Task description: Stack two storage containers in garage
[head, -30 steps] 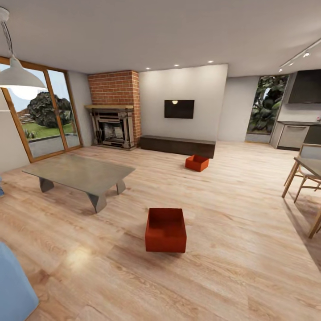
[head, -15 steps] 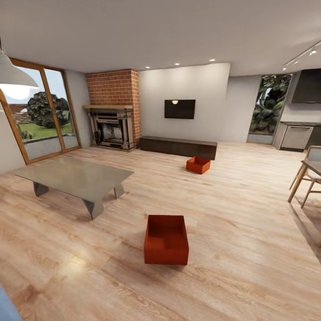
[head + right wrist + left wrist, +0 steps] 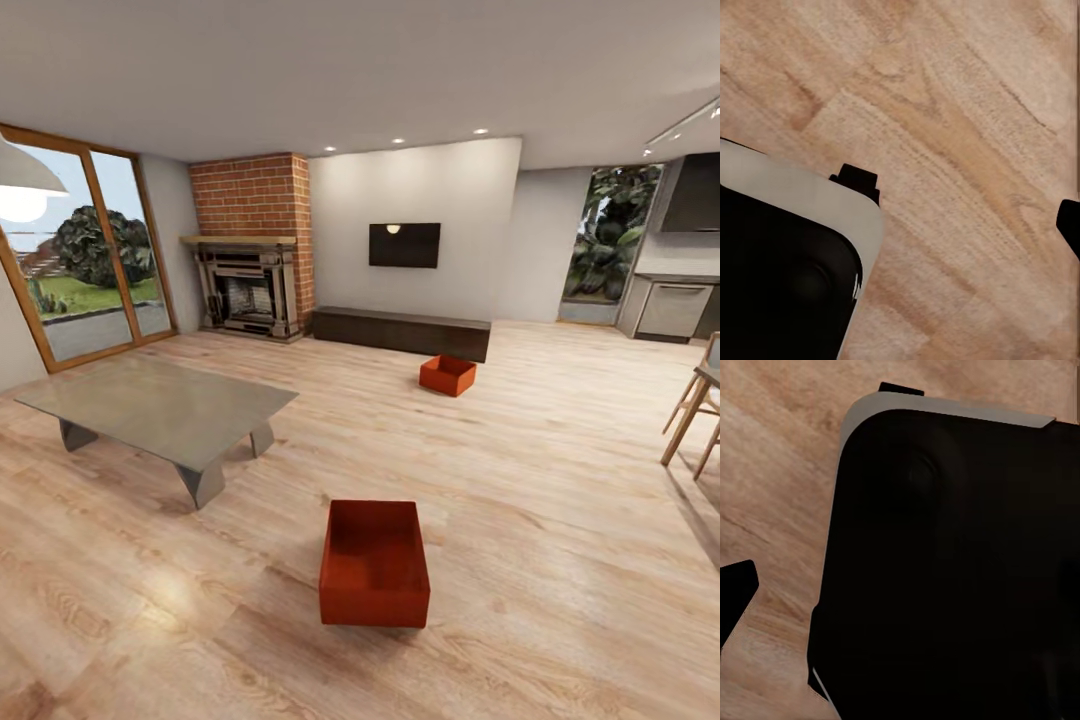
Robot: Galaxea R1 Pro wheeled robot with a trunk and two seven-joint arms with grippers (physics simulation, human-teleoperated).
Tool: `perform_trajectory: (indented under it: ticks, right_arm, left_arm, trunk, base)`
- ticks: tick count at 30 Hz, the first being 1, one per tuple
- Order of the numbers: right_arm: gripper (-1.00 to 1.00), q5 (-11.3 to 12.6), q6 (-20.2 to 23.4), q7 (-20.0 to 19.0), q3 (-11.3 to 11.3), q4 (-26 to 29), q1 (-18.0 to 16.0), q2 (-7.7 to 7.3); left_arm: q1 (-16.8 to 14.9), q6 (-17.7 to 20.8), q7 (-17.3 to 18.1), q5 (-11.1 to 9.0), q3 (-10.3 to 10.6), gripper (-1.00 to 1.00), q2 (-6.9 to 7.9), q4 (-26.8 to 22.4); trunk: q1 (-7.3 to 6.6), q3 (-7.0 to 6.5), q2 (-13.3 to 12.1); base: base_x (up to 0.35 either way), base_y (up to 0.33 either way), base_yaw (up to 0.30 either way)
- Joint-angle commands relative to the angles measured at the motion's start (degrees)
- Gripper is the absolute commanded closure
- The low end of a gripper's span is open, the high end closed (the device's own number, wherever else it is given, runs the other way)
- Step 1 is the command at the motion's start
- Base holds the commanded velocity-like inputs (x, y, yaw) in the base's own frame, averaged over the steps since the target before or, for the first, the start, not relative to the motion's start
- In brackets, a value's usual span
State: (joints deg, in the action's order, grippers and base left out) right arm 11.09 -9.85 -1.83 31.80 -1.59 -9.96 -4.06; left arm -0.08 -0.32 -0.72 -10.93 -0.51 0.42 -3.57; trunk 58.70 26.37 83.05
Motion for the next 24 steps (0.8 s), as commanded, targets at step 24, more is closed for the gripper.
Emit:
perform_trajectory:
  ticks: [24]
  right_arm:
    - [-1.00, 0.60, -0.34, -0.19, 0.45, -0.17, -0.06, 0.02]
  left_arm:
    - [-0.01, -0.03, -0.07, -0.32, -0.02, -1.00, 0.02, -0.04]
  trunk:
    - [0.03, 0.05, 0.02]
  base:
    - [0.322, 0.000, 0.000]
